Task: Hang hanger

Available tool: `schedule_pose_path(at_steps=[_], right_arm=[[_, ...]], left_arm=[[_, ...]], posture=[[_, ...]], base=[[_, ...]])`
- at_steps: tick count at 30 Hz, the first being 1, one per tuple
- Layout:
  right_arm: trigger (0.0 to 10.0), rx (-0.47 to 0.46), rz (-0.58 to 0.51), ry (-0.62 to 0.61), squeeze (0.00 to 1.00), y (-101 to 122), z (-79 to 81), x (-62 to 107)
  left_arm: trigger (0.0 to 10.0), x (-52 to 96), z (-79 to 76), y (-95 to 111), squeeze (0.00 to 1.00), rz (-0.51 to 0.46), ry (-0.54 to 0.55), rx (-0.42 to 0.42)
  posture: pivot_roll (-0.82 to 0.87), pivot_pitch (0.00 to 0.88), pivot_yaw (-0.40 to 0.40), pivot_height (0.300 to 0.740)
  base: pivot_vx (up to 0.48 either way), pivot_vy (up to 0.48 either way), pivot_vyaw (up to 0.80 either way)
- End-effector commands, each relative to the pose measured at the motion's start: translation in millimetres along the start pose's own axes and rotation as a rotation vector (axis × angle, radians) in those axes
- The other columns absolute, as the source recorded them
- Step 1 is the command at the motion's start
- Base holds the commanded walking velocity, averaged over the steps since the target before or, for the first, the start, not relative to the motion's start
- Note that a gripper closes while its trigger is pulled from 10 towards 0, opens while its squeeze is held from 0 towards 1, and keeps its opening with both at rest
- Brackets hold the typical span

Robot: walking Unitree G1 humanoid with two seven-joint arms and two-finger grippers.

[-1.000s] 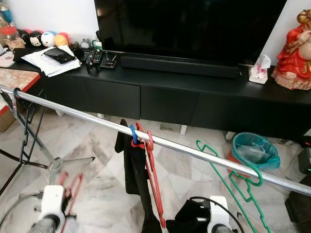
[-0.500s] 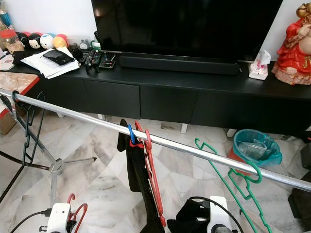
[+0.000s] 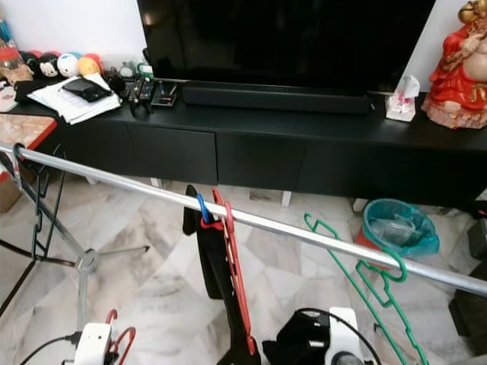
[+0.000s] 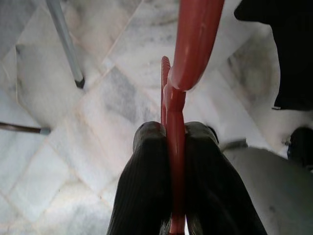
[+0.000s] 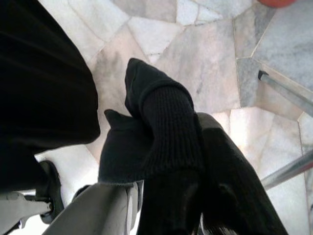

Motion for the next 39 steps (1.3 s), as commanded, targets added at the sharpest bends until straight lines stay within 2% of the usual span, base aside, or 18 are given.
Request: schedule_pose_path(at_steps=[1,10,12,20,31,35,39], right_arm=[[10.0,-0.020,-0.015,-0.009,0.00,1,-2.8,0.5],[10.0,-0.039,-0.017,-0.010,0.00,1,-2.4,0.5],[10.0,-0.065,-0.016,-0.013,0.00,1,-2.5,0.5],[10.0,-0.067,-0.016,-0.008,0.00,2,-1.8,0.2],[10.0,-0.070,-0.019,-0.011,0.00,3,-1.6,-0.1],[10.0,-0.092,-0.015,-0.014,0.00,3,-1.8,-0.2],[10.0,-0.068,-0.023,-0.016,0.00,5,-2.8,-0.2]], left_arm=[[10.0,3.5,-0.3,-16,0.00,0.049,0.001,-0.008],[10.0,5.1,-1.7,-22,0.00,0.070,-0.003,-0.005],[10.0,5.6,-0.2,-25,0.00,0.079,0.000,-0.004],[10.0,8.1,4.5,-33,0.00,0.103,0.007,0.001],[10.0,11.7,6.2,-44,0.00,0.141,0.008,0.011],[10.0,11.7,7.0,-45,0.00,0.142,0.010,0.011],[10.0,11.5,6.6,-44,0.00,0.142,0.010,0.011]], posture=[[-0.01,0.000,-0.010,0.740],[-0.01,0.000,-0.010,0.740],[-0.01,0.000,-0.010,0.740],[0.00,0.000,-0.012,0.740],[0.00,0.000,-0.011,0.740],[0.00,0.000,-0.011,0.740],[0.00,0.000,-0.013,0.740]], base=[[-0.262,0.000,0.00],[-0.273,0.000,0.00],[-0.285,0.000,0.00],[-0.284,0.000,-0.71],[-0.290,0.000,0.00],[-0.293,0.000,-0.66],[-0.296,0.000,-0.33]])
Point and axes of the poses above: a point about 5 cm out from each wrist's last joint towards the gripper, its own x axis pointing back from the gripper into the wrist, its own y axis along the axis of the wrist's last joint, z = x × y, the point moved 6 cm from there along -x, pointing out of the wrist towards the gripper, and after that the axes turned 5 degrees about -x, right-handed, at the moved point
